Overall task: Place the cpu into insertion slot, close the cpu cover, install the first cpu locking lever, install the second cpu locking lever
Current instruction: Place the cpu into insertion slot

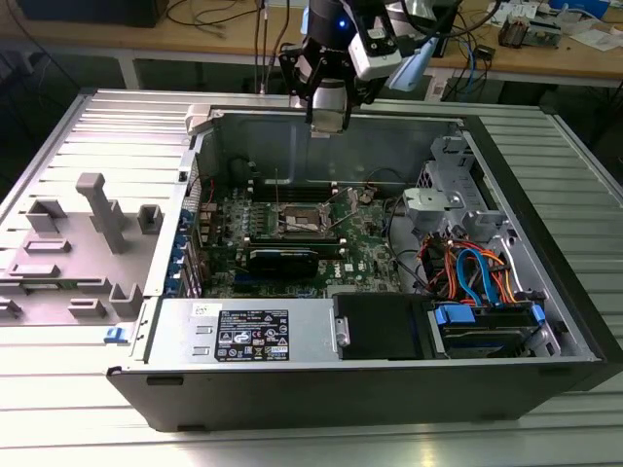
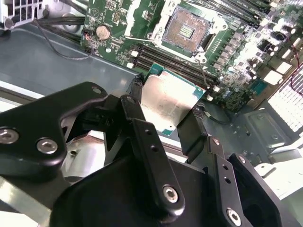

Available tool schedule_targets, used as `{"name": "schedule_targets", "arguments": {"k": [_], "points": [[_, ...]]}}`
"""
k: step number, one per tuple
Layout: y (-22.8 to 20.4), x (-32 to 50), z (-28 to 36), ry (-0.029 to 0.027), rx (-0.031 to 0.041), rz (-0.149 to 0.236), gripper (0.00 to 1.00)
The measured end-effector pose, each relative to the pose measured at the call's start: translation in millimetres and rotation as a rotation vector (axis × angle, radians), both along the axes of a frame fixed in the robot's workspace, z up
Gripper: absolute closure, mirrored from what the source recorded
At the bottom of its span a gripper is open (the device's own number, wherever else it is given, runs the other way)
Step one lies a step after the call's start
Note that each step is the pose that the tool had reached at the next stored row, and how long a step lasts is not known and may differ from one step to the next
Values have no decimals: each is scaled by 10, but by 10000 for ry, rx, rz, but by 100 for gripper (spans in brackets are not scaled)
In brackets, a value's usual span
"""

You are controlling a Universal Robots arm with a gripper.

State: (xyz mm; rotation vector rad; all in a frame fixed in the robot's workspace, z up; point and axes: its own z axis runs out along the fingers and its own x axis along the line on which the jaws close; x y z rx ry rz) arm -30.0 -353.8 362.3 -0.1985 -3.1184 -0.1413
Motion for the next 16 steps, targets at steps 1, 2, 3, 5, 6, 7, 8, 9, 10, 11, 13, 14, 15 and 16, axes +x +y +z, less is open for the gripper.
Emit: {"name": "schedule_targets", "arguments": {"k": [1, 2, 3, 5, 6, 7, 8, 9, 10, 11, 13, 14, 15, 16], "points": [[0, 0, -2, -1, 1, -123, 46], [0, 0, -5, -1, 1, -335, 46], [0, 0, -9, -1, 1, -690, 46], [0, 0, -15, -1, 1, -1048, 46], [0, 0, -18, -1, 1, -1246, 46], [0, 0, -21, -1, 2, -1424, 46], [0, 0, -24, -1, 2, -1625, 46], [0, 0, -26, -1, 0, -1770, 46], [0, 1, -28, -1, 0, -1889, 46], [0, -1, -28, 1, 0, -1950, 46], [0, -5, -29, 2, 0, -2024, 46], [-1, -7, -30, 1, 2, -2035, 46], [-1, -7, -30, 1, 2, -2035, 46], [-1, -7, -30, 1, 2, -2034, 46]]}}
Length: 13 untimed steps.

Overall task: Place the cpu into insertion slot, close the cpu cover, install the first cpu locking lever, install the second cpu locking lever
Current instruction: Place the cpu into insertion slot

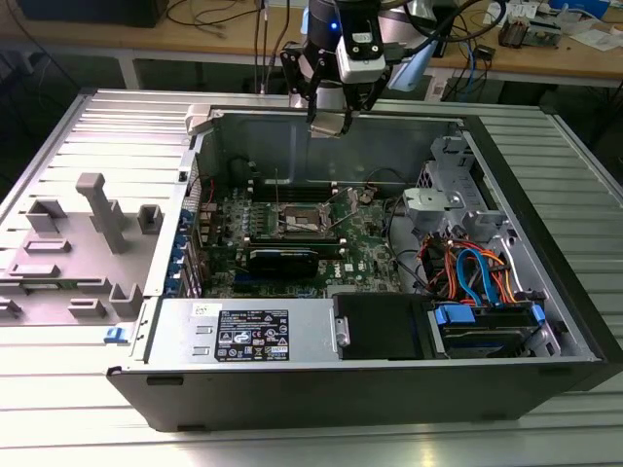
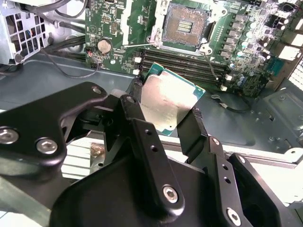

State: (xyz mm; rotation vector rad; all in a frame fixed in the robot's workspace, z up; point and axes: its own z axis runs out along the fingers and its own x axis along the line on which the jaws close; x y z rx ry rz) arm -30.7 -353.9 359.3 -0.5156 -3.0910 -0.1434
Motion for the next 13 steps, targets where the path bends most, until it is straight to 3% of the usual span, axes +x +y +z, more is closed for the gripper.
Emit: {"name": "schedule_targets", "arguments": {"k": [13], "points": [[0, -5, 0, 0, -1, -1, 46]]}}
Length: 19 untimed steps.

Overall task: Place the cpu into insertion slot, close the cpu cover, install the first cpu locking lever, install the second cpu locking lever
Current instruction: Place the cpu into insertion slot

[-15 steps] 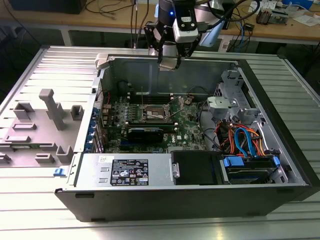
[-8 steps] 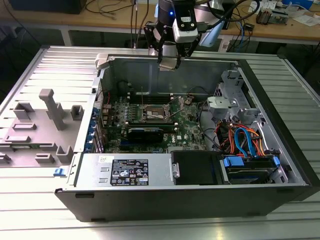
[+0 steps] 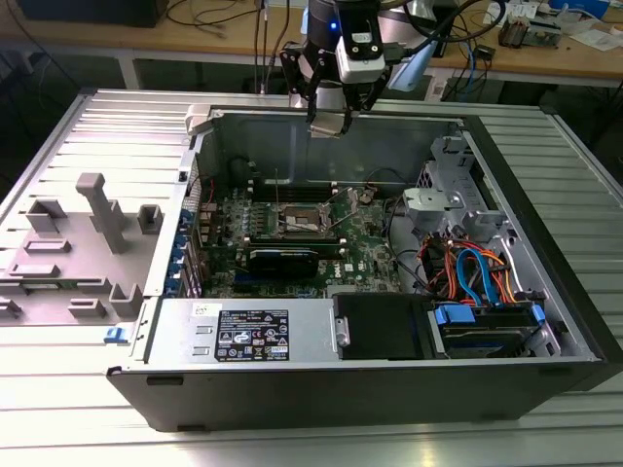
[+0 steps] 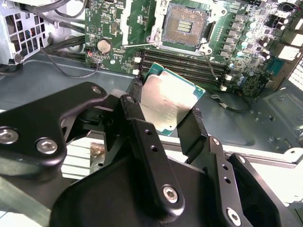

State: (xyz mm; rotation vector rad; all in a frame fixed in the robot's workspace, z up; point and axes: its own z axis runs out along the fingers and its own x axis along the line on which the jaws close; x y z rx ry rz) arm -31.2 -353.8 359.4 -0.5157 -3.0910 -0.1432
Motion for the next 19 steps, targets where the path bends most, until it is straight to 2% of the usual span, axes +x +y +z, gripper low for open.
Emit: {"name": "schedule_targets", "arguments": {"k": [2, 9, 19], "points": [[0, 0, 0, 0, 0, -57, 46], [-1, 0, -2, 1, -1, -766, 46], [-1, 0, -3, 0, 0, -818, 46]]}}
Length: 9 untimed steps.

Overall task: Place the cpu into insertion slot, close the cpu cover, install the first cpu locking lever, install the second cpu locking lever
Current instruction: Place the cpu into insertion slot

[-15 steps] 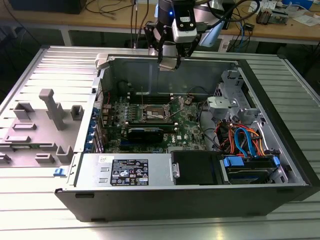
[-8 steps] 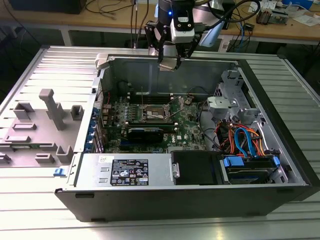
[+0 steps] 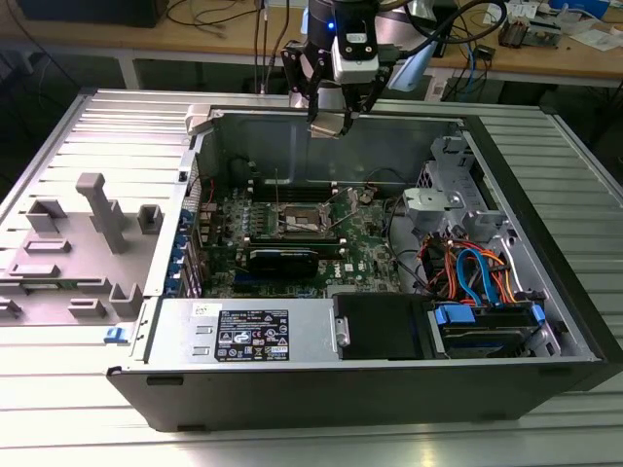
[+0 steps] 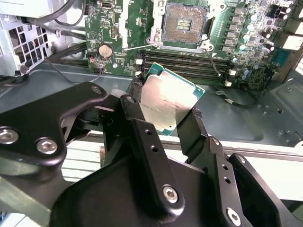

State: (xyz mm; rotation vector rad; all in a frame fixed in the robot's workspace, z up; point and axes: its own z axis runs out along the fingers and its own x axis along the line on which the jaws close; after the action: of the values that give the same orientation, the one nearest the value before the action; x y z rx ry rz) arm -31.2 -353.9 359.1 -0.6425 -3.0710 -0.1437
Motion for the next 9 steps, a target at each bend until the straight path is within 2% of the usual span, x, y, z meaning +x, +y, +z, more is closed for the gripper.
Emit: {"name": "schedule_targets", "arguments": {"k": [9], "points": [[0, 0, 0, 0, 0, -128, 46]]}}
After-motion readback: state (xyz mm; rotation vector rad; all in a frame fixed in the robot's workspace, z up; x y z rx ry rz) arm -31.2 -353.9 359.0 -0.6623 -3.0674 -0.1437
